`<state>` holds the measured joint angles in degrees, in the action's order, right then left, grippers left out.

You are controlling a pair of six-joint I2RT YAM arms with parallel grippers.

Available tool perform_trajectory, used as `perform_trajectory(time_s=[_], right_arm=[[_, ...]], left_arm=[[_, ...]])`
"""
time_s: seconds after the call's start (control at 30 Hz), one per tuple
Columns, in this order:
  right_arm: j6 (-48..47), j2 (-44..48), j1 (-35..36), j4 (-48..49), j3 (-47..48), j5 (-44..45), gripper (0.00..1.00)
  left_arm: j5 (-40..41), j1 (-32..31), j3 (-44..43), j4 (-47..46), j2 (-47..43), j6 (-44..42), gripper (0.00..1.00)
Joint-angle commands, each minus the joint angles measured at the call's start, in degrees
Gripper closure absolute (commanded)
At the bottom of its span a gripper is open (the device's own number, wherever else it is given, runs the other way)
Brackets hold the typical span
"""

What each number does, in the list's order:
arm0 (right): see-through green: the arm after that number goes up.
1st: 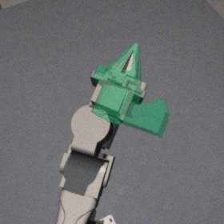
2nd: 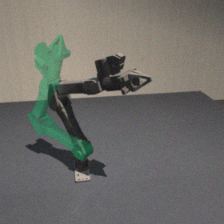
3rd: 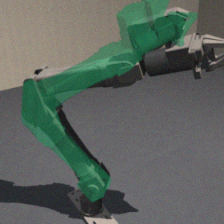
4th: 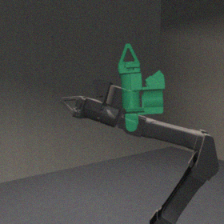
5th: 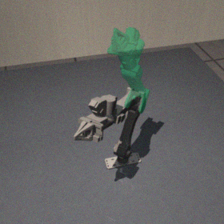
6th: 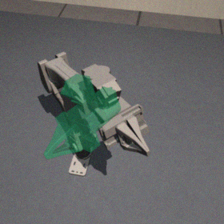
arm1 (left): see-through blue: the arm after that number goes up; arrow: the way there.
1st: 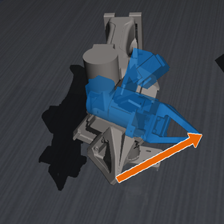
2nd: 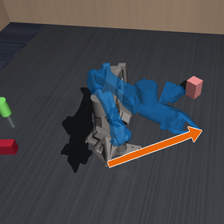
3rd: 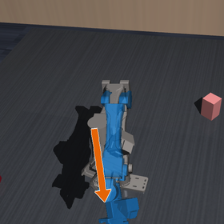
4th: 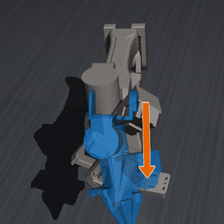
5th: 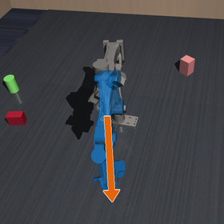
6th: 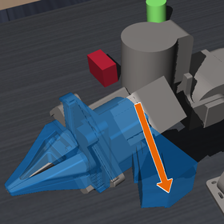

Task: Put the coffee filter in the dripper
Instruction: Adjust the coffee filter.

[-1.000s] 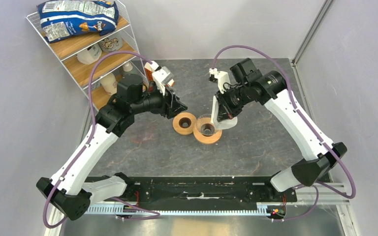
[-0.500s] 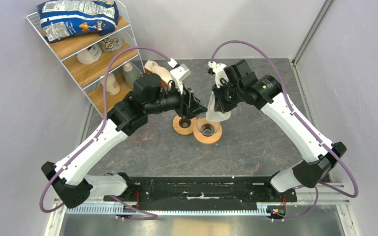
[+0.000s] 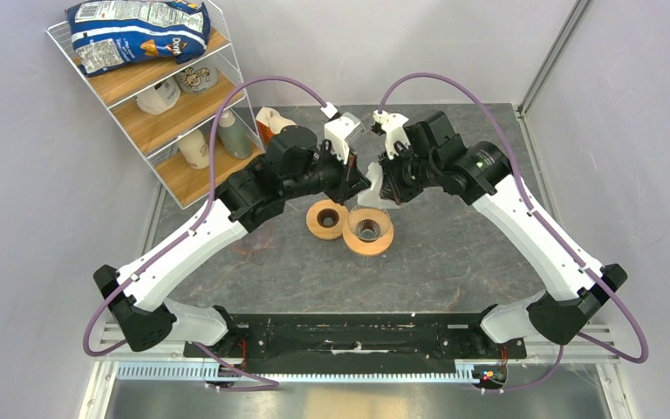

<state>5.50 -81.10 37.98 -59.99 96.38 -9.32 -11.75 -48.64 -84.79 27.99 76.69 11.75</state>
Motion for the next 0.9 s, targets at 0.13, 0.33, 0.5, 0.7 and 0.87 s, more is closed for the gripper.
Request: perform_trajectory(time_s=[0.13, 0.33, 0.5, 0.7, 0.87], right_arm=[[-0.93, 2.22, 0.25, 0.36, -0.82, 2.47, 0.73], [-0.92, 1.71, 0.26, -0.21, 0.43, -0.67, 0.55], [-1.09, 0.92, 0.23, -2.91, 1.13, -5.05, 0.48], [-1.24, 0.73, 0.21, -4.60, -0.82, -8.50, 0.44], [-2.21, 0.16, 0.26, -2.79, -3.56, -6.30, 0.44]], left_arm=[[4.65, -0.21, -2.79, 3.96, -0.83, -3.40, 0.98], [1.95, -0.21, -1.88, 5.85, -1.38, -0.29, 0.98], [1.35, -0.13, -1.60, 9.30, -0.92, 2.66, 0.98], [-0.32, -0.14, 1.12, 10.58, -1.03, 5.61, 0.98], [1.15, -0.05, 2.20, 10.46, 0.63, 6.52, 0.98]])
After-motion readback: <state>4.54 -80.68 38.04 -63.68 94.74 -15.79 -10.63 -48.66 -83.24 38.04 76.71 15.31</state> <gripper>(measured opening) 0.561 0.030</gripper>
